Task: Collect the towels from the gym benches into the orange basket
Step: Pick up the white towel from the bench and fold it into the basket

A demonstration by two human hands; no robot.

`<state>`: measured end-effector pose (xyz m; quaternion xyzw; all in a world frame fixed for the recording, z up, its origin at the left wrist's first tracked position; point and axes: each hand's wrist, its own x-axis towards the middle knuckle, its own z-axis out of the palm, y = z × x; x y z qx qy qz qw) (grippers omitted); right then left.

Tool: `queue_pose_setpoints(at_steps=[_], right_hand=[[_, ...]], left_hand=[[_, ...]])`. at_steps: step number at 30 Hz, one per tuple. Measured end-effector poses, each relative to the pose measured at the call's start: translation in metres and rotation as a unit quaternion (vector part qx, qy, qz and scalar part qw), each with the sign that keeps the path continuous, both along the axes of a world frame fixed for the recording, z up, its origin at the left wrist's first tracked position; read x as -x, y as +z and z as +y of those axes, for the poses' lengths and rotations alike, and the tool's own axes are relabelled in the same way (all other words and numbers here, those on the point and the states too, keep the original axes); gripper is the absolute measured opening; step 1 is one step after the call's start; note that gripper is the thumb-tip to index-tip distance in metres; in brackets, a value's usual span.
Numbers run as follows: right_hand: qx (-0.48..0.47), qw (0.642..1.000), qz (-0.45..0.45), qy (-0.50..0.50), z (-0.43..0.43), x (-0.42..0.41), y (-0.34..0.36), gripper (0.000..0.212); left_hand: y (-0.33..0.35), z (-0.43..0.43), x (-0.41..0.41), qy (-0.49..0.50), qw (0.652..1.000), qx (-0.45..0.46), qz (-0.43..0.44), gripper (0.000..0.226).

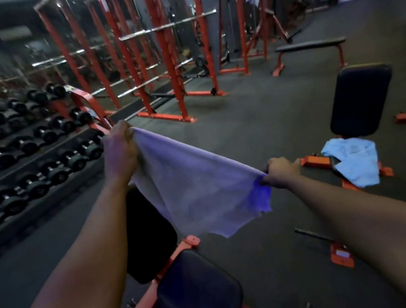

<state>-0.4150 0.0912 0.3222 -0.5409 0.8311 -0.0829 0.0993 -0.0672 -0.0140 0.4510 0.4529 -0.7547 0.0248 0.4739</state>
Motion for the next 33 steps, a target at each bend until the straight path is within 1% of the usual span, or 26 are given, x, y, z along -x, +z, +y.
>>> queue_pose_setpoints(at_steps=[2, 4, 6, 9, 10, 11, 12, 13, 15, 16, 17, 19, 20, 22, 24, 26, 27, 29, 31, 33], right_hand=[[0.079, 0.991, -0.091, -0.063, -0.001, 0.003, 0.007, 0.019], [0.186, 0.958, -0.176, -0.129, -0.003, -0.001, 0.017, 0.017], [0.293, 0.915, -0.217, -0.171, -0.004, -0.007, 0.029, 0.016], [0.465, 0.820, -0.263, -0.206, -0.007, -0.025, 0.061, 0.007], [0.500, 0.794, -0.270, -0.217, -0.011, -0.031, 0.076, 0.007], [0.515, 0.780, -0.268, -0.232, -0.016, -0.036, 0.089, 0.009], [0.509, 0.780, -0.261, -0.254, -0.021, -0.040, 0.101, 0.014], [0.476, 0.792, -0.258, -0.282, -0.026, -0.044, 0.112, 0.020], [0.366, 0.826, -0.278, -0.327, -0.034, -0.057, 0.127, 0.032], [0.316, 0.841, -0.292, -0.327, -0.037, -0.067, 0.131, 0.035], [0.277, 0.858, -0.299, -0.311, -0.039, -0.079, 0.134, 0.036], [0.248, 0.883, -0.310, -0.250, -0.043, -0.105, 0.132, 0.034], [0.247, 0.889, -0.325, -0.208, -0.044, -0.117, 0.129, 0.031], [0.244, 0.895, -0.362, -0.095, -0.047, -0.147, 0.122, 0.025], [0.236, 0.889, -0.393, 0.018, -0.045, -0.171, 0.118, 0.026], [0.238, 0.883, -0.394, 0.090, -0.044, -0.184, 0.118, 0.028], [0.232, 0.881, -0.397, 0.113, -0.044, -0.185, 0.118, 0.026], [0.190, 0.881, -0.401, 0.161, -0.043, -0.181, 0.121, 0.019], [0.156, 0.888, -0.380, 0.205, -0.040, -0.177, 0.123, 0.020], [0.184, 0.893, -0.349, 0.216, -0.037, -0.176, 0.124, 0.015]], left_hand=[[0.015, -0.004, -0.010, 0.039, 0.999, 0.028, 0.010, 0.012], [0.029, -0.007, -0.021, 0.071, 0.994, 0.057, 0.054, 0.012], [0.035, -0.006, -0.028, 0.097, 0.988, 0.072, 0.099, 0.013], [0.050, 0.005, -0.042, 0.136, 0.970, 0.101, 0.172, 0.013], [0.056, 0.006, -0.048, 0.150, 0.964, 0.108, 0.192, 0.013], [0.060, 0.007, -0.053, 0.167, 0.960, 0.111, 0.195, 0.014], [0.063, 0.007, -0.056, 0.195, 0.959, 0.094, 0.182, 0.013], [0.065, 0.003, -0.058, 0.231, 0.959, 0.047, 0.158, 0.013], [0.059, -0.006, -0.060, 0.301, 0.942, -0.107, 0.107, 0.019], [0.055, -0.010, -0.059, 0.313, 0.929, -0.177, 0.087, 0.022], [0.049, -0.014, -0.057, 0.311, 0.921, -0.226, 0.067, 0.025], [0.039, -0.012, -0.044, 0.259, 0.925, -0.278, 0.018, 0.028], [0.036, -0.007, -0.032, 0.211, 0.932, -0.296, -0.006, 0.029], [0.032, 0.010, -0.008, 0.100, 0.934, -0.342, -0.020, 0.025], [0.028, 0.020, 0.013, 0.017, 0.932, -0.361, -0.043, 0.023], [0.025, 0.024, 0.024, -0.054, 0.929, -0.359, -0.073, 0.021], [0.023, 0.025, 0.026, -0.082, 0.926, -0.365, -0.050, 0.017], [0.023, 0.028, 0.025, -0.120, 0.918, -0.377, 0.026, 0.014], [0.025, 0.030, 0.023, -0.132, 0.924, -0.357, 0.041, 0.015], [0.029, 0.031, 0.020, -0.133, 0.930, -0.337, 0.058, 0.014]])
